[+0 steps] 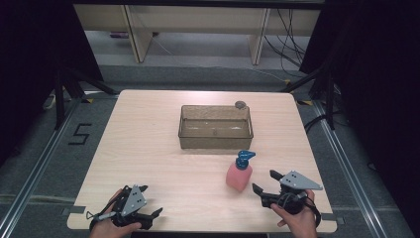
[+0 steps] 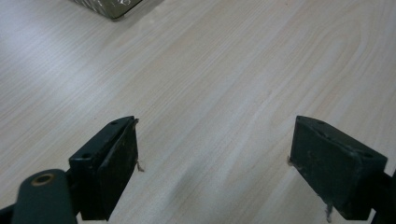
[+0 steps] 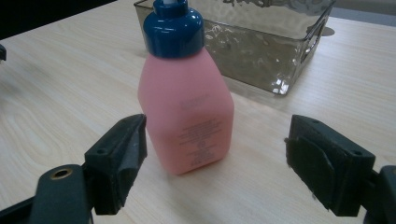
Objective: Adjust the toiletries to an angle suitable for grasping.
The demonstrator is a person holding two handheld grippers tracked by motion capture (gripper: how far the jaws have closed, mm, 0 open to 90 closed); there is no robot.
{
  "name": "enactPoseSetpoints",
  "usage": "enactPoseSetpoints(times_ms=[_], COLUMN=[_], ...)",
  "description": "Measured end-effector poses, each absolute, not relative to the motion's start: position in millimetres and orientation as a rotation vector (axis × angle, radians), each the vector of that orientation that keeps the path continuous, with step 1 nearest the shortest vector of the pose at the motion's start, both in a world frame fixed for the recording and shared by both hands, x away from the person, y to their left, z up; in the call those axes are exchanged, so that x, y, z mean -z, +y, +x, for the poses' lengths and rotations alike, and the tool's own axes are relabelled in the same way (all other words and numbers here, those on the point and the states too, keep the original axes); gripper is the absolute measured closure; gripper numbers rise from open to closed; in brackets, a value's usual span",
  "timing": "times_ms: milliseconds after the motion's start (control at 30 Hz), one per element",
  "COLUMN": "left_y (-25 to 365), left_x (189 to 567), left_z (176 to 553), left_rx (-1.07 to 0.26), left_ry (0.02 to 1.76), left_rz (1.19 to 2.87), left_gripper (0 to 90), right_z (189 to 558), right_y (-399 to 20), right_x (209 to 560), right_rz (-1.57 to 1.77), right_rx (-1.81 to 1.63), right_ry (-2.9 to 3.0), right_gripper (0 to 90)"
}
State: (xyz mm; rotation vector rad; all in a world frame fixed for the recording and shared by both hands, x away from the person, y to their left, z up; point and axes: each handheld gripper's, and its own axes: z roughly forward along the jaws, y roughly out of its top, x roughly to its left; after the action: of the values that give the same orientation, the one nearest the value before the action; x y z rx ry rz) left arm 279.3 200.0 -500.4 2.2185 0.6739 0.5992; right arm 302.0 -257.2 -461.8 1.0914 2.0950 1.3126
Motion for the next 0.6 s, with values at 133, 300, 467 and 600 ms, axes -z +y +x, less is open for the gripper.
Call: enactPoseSetpoints(times_ms=[133, 300, 467, 600], left_y=[199, 199, 198, 198], left_x=[500, 502, 501, 501], left_z=[280, 281, 281, 281], left_rx=[-0.592, -0.588, -0.585, -0.591], left_ry=[0.652, 0.669, 0.670, 0.679], left_rz=[2.238, 2.232, 2.230, 2.224], left_gripper=[14.8, 14.8, 14.8, 14.9], right_z=[303, 307, 312, 316], right_y=[-257, -251, -248, -242], right_x=[460, 460, 458, 457], right_rz=[1.087, 1.104, 1.050, 1.026], right_rx=[-1.310, -1.361, -1.353, -1.364], right_ry=[2.100, 2.096, 2.103, 2.105], right_gripper=[22.4, 23.0, 23.3, 23.6])
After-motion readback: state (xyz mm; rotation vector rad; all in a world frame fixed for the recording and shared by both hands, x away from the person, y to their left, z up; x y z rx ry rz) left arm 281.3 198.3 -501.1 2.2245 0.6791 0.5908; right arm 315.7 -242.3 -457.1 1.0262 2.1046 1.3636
